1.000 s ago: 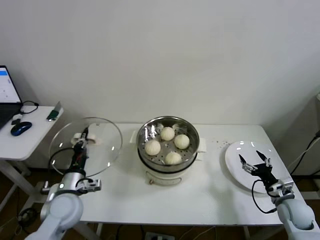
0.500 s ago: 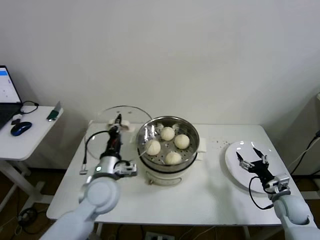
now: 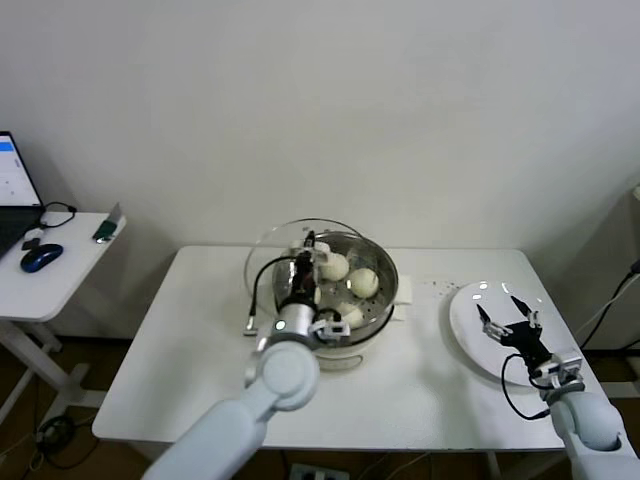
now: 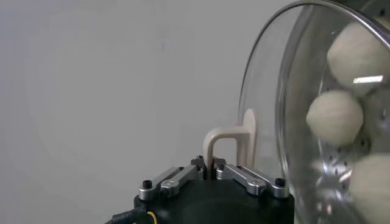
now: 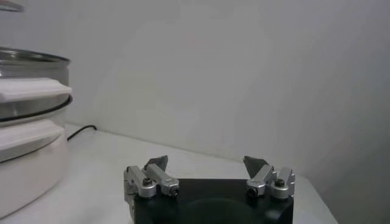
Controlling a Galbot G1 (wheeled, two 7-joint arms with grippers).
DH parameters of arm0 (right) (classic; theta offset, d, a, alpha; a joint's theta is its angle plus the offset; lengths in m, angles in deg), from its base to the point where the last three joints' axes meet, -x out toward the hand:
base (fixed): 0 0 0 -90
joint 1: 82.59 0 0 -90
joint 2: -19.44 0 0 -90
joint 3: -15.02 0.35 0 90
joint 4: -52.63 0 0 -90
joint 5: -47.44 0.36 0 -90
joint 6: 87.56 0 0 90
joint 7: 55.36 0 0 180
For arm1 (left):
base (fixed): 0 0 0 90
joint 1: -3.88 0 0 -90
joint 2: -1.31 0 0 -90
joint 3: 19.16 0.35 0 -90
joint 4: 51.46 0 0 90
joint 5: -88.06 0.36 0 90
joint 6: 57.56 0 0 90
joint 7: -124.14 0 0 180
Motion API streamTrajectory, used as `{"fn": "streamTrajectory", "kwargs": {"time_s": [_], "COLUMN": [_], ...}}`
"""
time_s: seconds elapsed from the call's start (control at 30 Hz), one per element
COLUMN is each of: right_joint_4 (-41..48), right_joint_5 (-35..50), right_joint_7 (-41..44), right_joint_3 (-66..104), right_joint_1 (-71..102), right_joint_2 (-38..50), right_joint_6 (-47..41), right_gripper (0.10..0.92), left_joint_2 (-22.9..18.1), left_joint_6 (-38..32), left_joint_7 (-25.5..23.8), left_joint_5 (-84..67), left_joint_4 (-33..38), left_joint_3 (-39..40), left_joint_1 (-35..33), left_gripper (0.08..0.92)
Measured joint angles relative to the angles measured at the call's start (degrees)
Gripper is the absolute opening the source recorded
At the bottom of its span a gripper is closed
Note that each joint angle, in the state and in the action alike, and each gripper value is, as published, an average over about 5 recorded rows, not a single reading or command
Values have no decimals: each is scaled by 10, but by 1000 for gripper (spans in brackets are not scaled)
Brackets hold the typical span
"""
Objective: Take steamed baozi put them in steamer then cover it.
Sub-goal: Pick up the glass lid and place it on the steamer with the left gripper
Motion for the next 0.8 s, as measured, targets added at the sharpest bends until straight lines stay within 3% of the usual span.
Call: {"fn": "streamTrajectory", "kwargs": {"time_s": [0.3,0.8], "right_joint_4": [4,14], "right_joint_5": [-12,-23], "right_joint_7": [3,8], "right_joint_3": [10,11], "right_joint_1": [6,0], "right_joint_2": [-10,-16], "right_joint_6": [8,13], "right_gripper": [823,823], "left_joint_2": [-68,-98], "left_joint_6": [0,0], "left_joint_7": [2,-5], "left_joint_5": [10,24], "left_joint_4": [-58,-115], "left_joint_3": [11,15], "left_joint_1": [19,26], "left_gripper": [149,149]}}
